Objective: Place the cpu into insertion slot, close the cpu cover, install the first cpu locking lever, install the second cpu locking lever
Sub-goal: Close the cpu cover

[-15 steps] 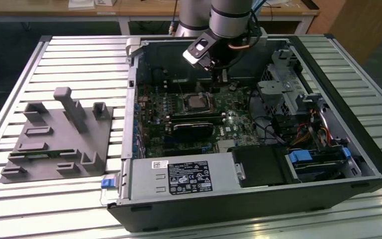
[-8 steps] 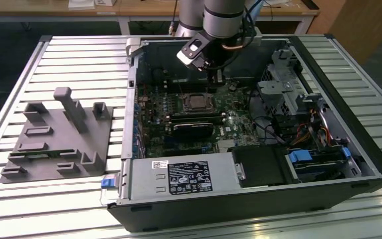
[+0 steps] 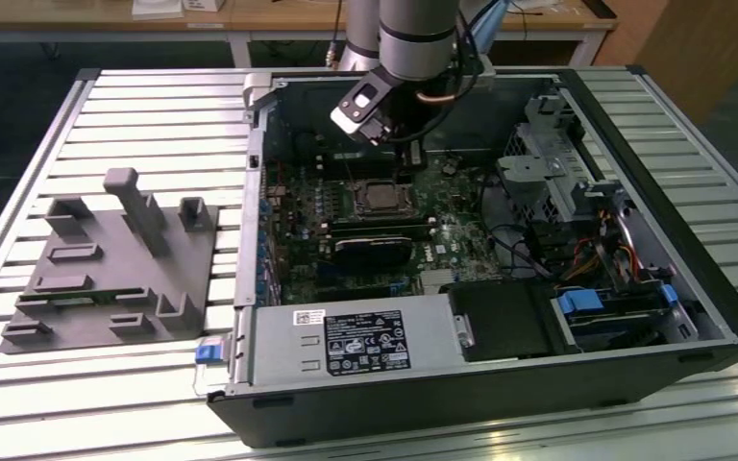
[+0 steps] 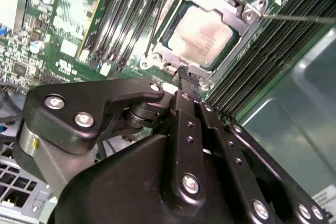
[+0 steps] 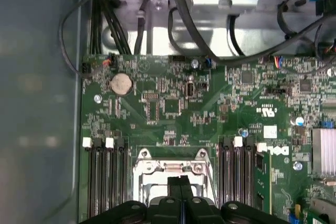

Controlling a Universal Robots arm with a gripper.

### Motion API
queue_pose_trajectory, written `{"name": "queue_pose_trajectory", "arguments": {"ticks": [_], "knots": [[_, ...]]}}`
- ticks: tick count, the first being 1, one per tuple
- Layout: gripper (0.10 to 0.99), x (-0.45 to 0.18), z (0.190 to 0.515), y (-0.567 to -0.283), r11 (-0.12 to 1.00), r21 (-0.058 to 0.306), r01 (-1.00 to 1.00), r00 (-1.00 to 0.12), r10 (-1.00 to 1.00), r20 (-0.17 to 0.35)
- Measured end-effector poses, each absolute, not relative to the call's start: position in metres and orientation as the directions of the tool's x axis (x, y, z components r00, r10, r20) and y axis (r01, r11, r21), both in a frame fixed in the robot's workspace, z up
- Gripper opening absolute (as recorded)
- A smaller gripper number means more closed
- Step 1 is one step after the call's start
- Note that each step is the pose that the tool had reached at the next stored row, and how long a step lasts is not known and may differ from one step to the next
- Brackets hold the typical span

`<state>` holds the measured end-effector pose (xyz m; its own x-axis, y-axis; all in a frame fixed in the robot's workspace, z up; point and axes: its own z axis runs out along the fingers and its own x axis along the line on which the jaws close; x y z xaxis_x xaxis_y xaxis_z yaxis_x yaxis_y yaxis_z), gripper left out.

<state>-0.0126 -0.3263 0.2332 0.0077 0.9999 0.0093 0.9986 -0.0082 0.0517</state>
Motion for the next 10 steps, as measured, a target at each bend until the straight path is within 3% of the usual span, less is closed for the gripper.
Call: {"name": "queue_pose_trajectory", "arguments": {"ticks": [10], "knots": [[0.106, -0.025, 0.225, -0.327, -0.008, 0.052, 0.999, 0.008, 1.0, 0.01]]}}
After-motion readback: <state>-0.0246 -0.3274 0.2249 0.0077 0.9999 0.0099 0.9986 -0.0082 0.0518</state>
